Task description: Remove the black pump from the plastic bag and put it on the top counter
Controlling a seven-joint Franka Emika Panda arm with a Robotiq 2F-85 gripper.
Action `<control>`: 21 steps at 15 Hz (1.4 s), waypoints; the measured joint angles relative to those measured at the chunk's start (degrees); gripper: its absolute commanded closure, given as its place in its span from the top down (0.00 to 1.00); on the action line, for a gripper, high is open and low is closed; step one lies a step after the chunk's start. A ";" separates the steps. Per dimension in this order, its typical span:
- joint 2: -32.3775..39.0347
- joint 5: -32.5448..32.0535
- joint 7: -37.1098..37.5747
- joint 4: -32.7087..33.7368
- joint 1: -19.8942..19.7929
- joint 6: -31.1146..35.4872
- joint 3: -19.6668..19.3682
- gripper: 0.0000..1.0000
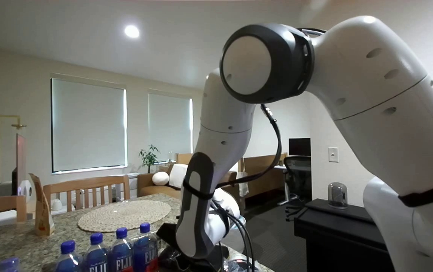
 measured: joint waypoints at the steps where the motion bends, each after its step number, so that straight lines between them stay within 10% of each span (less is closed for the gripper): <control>1: -0.09 1.14 -1.12 0.04 -0.40 0.27 0.76 0.73; 6: -2.76 4.67 -7.86 0.65 -11.23 2.57 13.19 0.99; 7: -3.15 5.23 -9.03 0.85 -13.83 2.58 16.08 0.94; 8: -3.40 5.60 -10.03 1.03 -16.41 2.57 18.90 0.69; 13: -4.19 5.82 -15.58 1.96 -28.20 1.89 30.46 0.49; 21: -5.18 6.11 -21.09 2.18 -36.26 -0.62 37.44 0.10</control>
